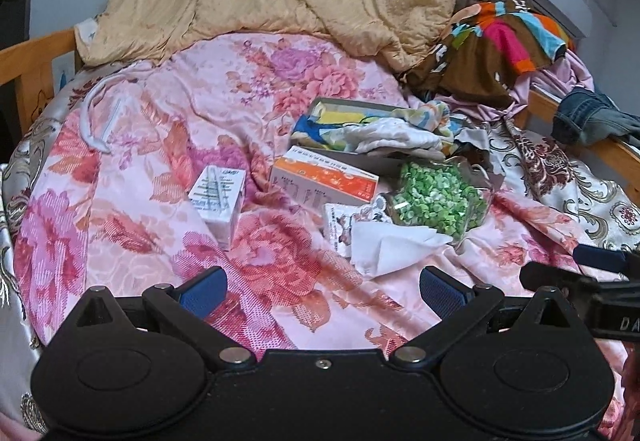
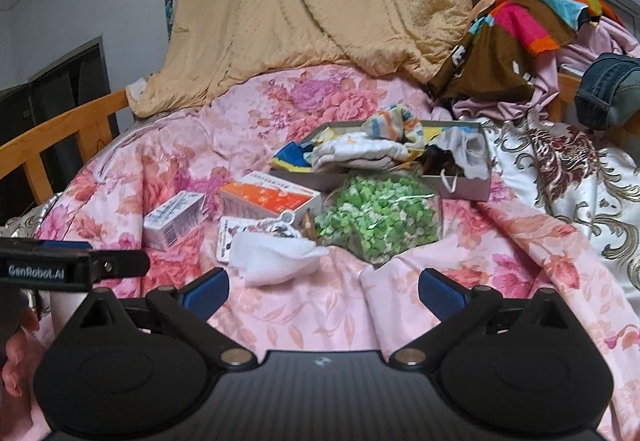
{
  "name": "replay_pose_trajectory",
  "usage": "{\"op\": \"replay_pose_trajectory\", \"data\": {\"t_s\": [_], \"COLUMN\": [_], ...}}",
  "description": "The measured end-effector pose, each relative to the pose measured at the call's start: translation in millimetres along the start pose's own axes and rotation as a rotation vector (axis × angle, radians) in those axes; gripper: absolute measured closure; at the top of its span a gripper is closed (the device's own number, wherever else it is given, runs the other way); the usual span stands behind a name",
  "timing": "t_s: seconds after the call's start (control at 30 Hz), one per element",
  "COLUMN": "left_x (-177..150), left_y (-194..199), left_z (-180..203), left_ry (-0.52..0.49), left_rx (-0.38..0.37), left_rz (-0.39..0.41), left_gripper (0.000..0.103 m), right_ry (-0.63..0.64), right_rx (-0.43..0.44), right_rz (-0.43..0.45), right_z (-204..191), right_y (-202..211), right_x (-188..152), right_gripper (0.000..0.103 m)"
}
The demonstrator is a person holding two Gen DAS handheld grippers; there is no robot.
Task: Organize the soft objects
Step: 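Withdraw both open tools from the tray back over the pile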
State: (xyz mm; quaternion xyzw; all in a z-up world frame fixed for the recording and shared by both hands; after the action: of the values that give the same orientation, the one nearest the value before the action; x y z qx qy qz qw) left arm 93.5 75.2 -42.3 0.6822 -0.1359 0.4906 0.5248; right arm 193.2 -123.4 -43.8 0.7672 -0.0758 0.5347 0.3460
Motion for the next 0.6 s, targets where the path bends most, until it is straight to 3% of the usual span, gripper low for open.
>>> {"op": "replay_pose_trajectory", "data": {"t_s": [0.33, 0.6], "left_x": [-3, 4], "left_y": [-15, -30], "left_z": [-12, -10], "left_ry": [0.093, 0.082], "left_rx": [0.003, -0.004], "left_rz": [-0.089, -0.112], "left_gripper": [0.001, 0.001], "right_ry": [-0.011, -0.016], "right_rx": [0.031, 0.052], "right_rz": [-0.063, -0.097], "right_z": [-3, -3], "right_y": [-19, -37], "right_x": [-14, -24], "right_gripper": [0.000, 0.000]}}
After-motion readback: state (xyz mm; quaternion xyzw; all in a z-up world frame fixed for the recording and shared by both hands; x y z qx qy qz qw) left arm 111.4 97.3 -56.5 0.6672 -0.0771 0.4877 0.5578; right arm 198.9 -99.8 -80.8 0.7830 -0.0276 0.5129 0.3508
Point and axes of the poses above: each gripper's, at about its wrist camera, not at the fingertips, and y roughly against the way its jaws point, z to its right, x to its top, the point moved 9 cm from there along -y, roughly the way its jaws point, and after that the axes turned 13 degrees about x, right-handed, at the moved point
